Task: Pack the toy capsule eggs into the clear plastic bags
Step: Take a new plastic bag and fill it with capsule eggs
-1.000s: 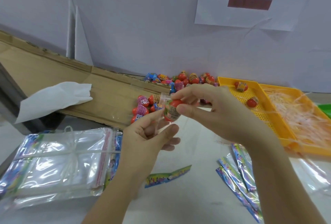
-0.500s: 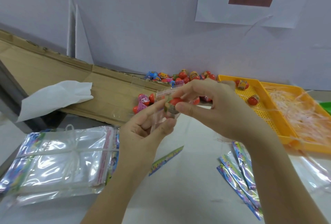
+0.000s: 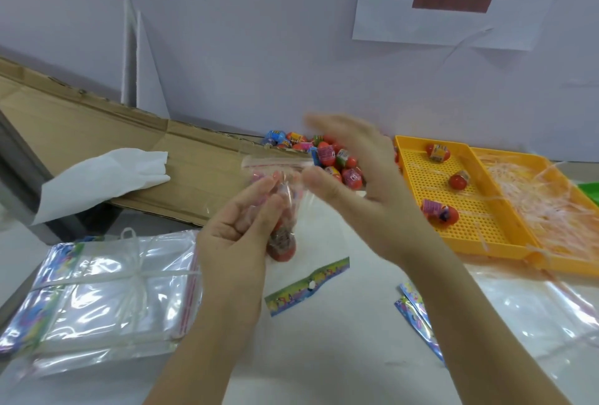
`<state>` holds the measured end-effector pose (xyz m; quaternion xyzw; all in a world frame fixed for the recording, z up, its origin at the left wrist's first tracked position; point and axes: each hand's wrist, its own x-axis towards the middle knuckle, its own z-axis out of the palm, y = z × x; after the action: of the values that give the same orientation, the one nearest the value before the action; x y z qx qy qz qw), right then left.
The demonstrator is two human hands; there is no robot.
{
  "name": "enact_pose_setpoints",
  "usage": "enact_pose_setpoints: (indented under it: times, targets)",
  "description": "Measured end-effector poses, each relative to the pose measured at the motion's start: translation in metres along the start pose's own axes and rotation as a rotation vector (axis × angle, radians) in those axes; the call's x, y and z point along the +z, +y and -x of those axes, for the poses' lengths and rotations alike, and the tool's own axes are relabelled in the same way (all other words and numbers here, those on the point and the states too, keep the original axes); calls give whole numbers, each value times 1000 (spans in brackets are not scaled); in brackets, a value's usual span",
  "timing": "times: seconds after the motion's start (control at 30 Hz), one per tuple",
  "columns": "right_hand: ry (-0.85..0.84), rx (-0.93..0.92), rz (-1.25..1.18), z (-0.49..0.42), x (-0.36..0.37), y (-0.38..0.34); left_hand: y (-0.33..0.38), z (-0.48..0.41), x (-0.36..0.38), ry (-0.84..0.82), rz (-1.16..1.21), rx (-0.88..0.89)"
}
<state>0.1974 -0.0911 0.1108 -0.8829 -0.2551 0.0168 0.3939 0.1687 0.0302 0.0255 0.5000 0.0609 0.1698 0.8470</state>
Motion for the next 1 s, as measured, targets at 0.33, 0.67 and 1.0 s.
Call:
enact_pose_setpoints:
  times: [0.33, 0.67, 1.0]
  targets:
    - [-64, 106, -507, -5, 20, 53, 6, -4, -5, -114, 5, -122]
    - [270, 179, -172, -22, 52, 79, 11, -14, -11, 88, 82, -142]
    - [279, 94, -56, -21, 43, 98, 8, -12, -9, 53, 16, -108]
